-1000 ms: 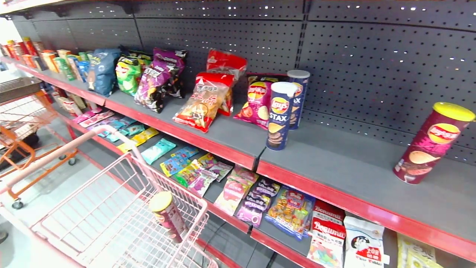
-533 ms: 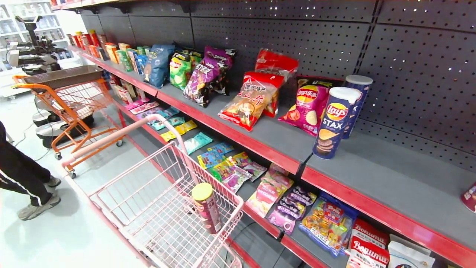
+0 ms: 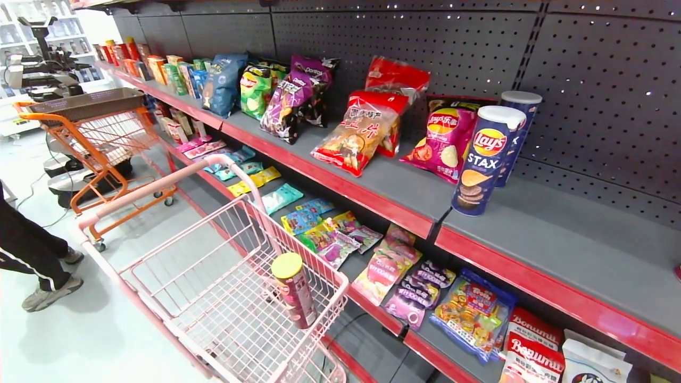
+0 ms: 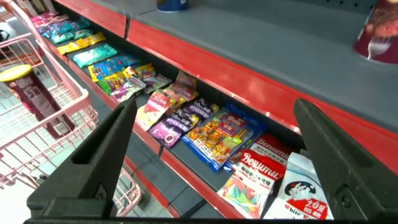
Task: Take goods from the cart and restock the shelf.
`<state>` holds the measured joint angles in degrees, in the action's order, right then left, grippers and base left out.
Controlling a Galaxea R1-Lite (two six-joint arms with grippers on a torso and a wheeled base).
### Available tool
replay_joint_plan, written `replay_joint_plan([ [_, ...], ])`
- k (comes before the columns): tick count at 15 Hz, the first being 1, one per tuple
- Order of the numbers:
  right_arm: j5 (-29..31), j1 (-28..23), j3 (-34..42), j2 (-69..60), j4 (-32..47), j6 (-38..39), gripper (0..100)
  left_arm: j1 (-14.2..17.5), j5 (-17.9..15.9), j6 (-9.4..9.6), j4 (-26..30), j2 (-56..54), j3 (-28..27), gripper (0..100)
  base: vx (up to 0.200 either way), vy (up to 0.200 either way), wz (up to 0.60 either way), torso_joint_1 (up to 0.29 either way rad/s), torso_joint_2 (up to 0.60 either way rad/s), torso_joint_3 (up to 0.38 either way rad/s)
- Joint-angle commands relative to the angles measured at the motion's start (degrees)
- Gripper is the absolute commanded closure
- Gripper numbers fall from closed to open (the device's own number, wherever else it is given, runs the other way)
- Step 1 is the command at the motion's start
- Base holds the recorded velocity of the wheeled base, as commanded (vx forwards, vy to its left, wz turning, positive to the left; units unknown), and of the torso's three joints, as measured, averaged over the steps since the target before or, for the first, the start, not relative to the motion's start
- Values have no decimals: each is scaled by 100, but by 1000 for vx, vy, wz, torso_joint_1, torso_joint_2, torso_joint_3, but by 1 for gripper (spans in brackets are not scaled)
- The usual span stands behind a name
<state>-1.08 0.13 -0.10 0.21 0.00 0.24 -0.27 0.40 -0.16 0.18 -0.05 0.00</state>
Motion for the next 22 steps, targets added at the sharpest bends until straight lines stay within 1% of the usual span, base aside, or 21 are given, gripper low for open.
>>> replay_joint_plan([
  [1,-6,4,1,-3,0,2,0,0,-5,-2,-1,5,0,0,0,0,0,-144,359,203],
  [7,3,4,1,-3,0,2,0,0,4,-2,-1,5,0,0,0,0,0,-157,384,226],
  [12,-6,4,1,-3,0,11,0,-8,-5,-2,-1,66,0,0,0,0,0,-196,534,334],
  [14,3,4,1,-3,0,11,0,-8,-84,42,-1,40,0,0,0,0,0,-97,281,178],
  [16,3,4,1,-3,0,11,0,0,-137,-11,-1,14,0,0,0,0,0,-39,93,66],
  [17,3,4,1,-3,0,11,0,-123,-304,-309,-36,822,-1125,0,0,0,0,0,0,0],
  [18,3,4,1,-3,0,11,0,-140,-225,-775,-45,2105,-2250,0,0,0,0,0,0,0],
  [19,3,4,1,-3,0,11,0,-140,-146,-995,-71,3046,-3041,0,0,0,0,0,0,0],
  [20,3,4,1,-3,0,11,0,-167,-225,-837,-247,3907,-3375,0,0,0,0,0,0,0],
  [21,3,4,1,-3,0,11,0,-167,-401,-740,-818,4707,-3278,0,0,0,0,0,0,0],
  [22,3,4,1,-3,0,11,0,-131,-603,-731,-1926,5744,-3041,0,0,0,0,0,0,0],
])
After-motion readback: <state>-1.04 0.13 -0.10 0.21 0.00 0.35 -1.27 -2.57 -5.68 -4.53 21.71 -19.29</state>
